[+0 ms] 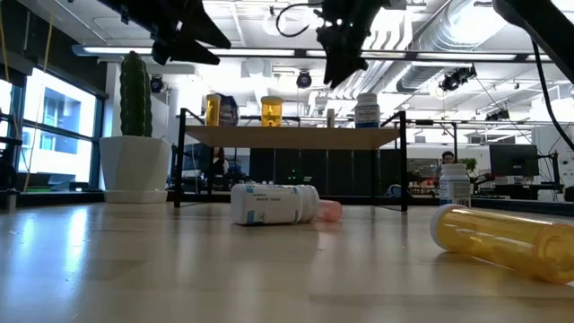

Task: Pick and place medicine bottles onto shelf by color
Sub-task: Put the transparent pill bottle on the shelf

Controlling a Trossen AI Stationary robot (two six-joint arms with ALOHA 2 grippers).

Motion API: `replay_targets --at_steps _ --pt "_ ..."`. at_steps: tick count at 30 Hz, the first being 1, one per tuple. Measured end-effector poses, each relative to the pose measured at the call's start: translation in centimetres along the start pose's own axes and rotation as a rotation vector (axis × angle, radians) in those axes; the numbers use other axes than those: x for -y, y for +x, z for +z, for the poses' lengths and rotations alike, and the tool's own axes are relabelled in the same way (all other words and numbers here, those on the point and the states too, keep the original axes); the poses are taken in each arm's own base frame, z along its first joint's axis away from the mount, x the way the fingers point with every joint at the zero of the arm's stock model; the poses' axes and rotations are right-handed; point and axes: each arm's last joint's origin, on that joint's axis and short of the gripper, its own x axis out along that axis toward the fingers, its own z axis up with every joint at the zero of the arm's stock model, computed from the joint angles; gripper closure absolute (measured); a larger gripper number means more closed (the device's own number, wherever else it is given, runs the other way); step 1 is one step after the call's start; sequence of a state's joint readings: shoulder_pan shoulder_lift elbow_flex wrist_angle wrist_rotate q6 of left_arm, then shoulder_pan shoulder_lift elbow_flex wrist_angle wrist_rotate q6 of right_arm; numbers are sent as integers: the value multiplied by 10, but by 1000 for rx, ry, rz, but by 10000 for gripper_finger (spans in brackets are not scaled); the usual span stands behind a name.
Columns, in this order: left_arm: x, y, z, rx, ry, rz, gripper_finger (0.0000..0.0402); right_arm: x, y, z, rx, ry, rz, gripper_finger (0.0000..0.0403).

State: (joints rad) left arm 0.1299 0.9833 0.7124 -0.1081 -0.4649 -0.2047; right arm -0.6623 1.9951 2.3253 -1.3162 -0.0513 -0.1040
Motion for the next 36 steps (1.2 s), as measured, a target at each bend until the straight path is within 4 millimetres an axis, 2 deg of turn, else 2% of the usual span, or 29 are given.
replay_targets --at_steps 14,21,30,36 --pt "24 -13 -10 -60 49 -158 122 -70 -61 -17 29 -37 110 244" --pt "42 -25 -15 -68 77 -252 122 -117 -68 -32 -55 -85 61 244" --pt "58 -39 -22 -86 90 -345 122 -176 -82 -54 -59 -165 -36 244" --pt "64 -45 -26 -107 119 -379 122 -195 -88 -84 -89 -164 -80 244"
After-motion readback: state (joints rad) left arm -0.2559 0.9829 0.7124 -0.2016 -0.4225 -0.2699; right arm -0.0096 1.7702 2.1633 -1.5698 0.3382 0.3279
